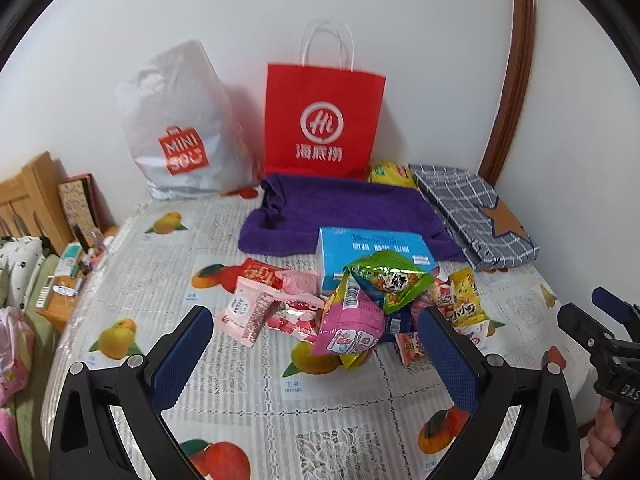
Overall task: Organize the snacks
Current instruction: 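Move both tools down toward the pile of snack packets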
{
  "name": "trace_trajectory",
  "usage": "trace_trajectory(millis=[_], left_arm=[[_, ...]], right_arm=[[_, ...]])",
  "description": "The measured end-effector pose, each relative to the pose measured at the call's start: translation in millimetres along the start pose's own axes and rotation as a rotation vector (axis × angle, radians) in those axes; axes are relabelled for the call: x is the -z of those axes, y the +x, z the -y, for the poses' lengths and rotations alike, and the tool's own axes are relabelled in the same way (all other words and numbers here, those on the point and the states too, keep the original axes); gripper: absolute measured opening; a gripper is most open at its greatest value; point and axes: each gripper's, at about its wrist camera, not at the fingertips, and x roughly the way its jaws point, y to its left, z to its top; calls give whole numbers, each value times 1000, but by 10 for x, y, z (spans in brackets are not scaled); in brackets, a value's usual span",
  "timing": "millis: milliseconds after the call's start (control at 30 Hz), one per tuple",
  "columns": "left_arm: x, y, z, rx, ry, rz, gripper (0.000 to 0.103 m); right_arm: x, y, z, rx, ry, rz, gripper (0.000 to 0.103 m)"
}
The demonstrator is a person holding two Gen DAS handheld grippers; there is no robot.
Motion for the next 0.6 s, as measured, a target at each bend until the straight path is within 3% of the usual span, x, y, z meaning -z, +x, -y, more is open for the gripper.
trace_trajectory(millis=[100, 300, 533, 600], left_arm=[[-33, 127, -28, 0, 7, -7, 102], [-60, 400, -111, -21, 11, -37, 102], [-104, 635, -242, 22, -37, -74, 102], [-121, 673, -244, 25, -37, -80, 102]], right_arm=[[5, 180, 48, 17, 6, -8, 103], [-21, 621, 184, -61, 61, -51, 102], [-34, 1240, 240, -24, 51, -145, 75], [-23, 1387, 248, -41, 47, -172, 72]])
